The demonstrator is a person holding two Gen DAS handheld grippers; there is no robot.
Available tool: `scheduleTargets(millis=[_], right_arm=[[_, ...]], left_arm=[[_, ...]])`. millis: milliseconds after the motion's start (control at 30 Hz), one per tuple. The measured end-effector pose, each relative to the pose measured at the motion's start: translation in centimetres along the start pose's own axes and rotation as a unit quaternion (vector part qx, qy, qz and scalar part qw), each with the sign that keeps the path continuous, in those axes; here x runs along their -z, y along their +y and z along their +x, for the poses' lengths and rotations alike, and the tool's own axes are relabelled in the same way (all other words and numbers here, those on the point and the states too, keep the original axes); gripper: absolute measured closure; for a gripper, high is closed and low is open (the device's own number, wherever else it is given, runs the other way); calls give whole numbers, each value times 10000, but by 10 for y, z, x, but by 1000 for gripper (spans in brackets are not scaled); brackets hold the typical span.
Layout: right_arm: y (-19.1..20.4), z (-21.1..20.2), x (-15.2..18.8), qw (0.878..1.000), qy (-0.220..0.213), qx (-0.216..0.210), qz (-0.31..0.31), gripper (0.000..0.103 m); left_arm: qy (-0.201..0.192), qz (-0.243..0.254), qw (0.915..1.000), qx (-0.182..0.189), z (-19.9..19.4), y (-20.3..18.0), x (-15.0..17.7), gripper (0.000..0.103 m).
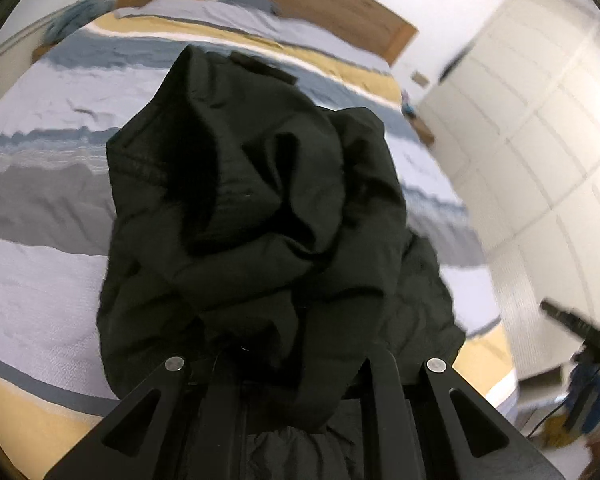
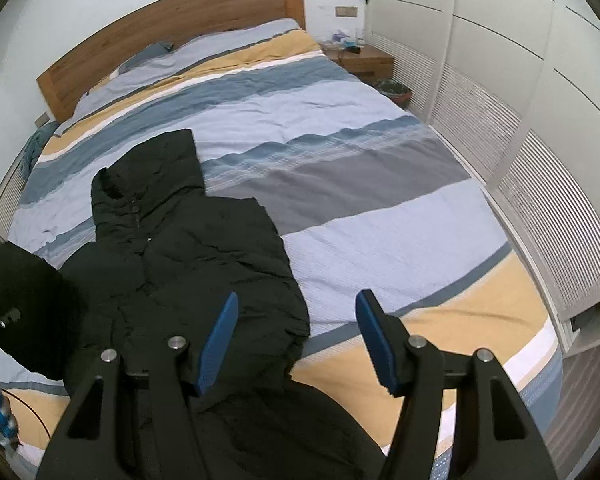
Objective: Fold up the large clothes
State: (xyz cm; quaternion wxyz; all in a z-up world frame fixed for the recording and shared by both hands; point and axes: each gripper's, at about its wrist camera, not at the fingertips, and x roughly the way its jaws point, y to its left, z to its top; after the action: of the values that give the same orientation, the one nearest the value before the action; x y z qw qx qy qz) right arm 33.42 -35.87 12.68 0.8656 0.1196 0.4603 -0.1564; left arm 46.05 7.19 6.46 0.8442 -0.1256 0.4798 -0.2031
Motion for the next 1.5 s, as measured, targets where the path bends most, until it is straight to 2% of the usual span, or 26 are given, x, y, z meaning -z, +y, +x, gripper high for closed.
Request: scheduleTargets(millis=[267,500,733,933,1033,1200,1300,1500], right_arm=[[-10,14,12,9998,143,-51,108,43],[-8,23,21,9995,268,-85,124,43],[4,29,26,9993,348,-167,12,43],[30,35,30,9980,447,-354,-283,43],[47,39,31,9964,510,-503,-455,43],[89,46,33,9912,570,-788,-894,43],[123,49,35,9862,563,-1009,-1187,43],[197,58,49,9703,626,-1490,-1800,43]], left_arm=[[570,669,9961,-72,33,-32,44,89],[1059,909,9902,-53,55,-39,75,77],[1401,1041,9846,24,64,-53,89,75],[1529,1104,9820,117,45,-42,96,75],[1519,1138,9817,131,30,-40,99,74],[1297,988,9866,-12,7,-19,89,72],[1067,891,9901,-218,5,1,70,67],[670,671,9922,-811,25,49,30,66]])
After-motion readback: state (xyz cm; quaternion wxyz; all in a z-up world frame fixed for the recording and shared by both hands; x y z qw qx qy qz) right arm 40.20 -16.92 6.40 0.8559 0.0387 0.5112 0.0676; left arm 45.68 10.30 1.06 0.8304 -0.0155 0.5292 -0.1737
